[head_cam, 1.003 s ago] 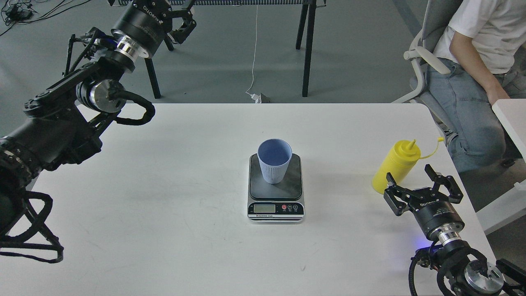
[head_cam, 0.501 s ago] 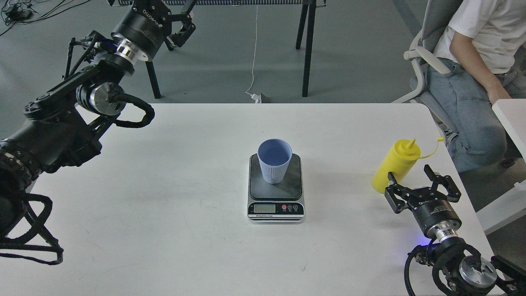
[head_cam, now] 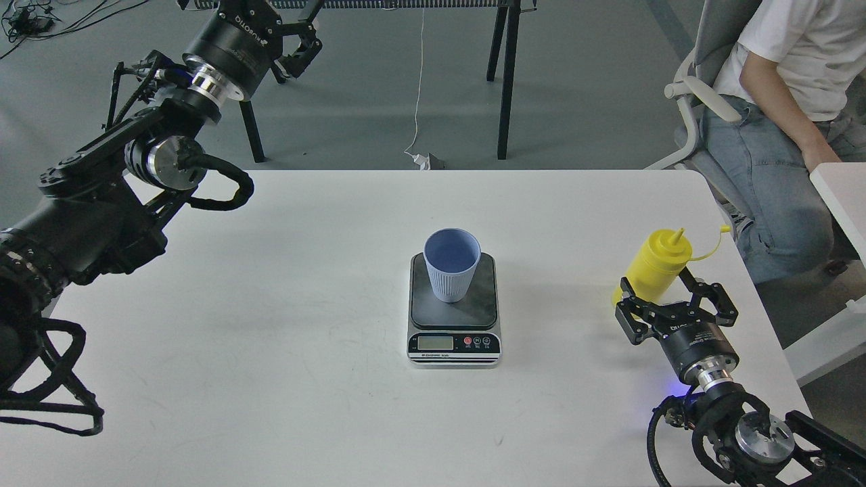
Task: Pour seasoning into cup on scale with both arms
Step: 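Move the right gripper to the yellow squeeze bottle, then grasp the yellow squeeze bottle with the right gripper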
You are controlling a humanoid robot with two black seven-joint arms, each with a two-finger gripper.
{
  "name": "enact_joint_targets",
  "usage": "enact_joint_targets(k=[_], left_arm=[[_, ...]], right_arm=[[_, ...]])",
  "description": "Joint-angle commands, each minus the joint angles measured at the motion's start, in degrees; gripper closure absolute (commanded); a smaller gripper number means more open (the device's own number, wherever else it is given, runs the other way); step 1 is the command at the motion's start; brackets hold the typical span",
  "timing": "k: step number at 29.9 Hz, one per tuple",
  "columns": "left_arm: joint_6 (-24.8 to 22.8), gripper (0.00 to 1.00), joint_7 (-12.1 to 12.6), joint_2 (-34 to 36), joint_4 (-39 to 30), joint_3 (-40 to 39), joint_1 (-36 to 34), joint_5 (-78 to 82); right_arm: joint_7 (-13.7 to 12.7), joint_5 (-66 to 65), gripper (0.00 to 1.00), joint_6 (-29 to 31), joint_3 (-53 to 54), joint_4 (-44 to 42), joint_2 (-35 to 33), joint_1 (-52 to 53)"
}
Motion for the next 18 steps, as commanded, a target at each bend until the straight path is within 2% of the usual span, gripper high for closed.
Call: enact_joint_targets(k=[1, 18], left_arm=[[0.05, 0.00, 0.00, 0.00, 0.00, 0.00, -0.01, -0.01], [0.05, 0.00, 0.00, 0.00, 0.00, 0.00, 0.07, -0.01]], right_arm=[[0.03, 0.11, 0.06, 0.00, 0.40, -0.42, 0.06, 0.19], [-0.06, 0.81, 0.06, 0.00, 0.75, -1.65, 1.29, 1.51]])
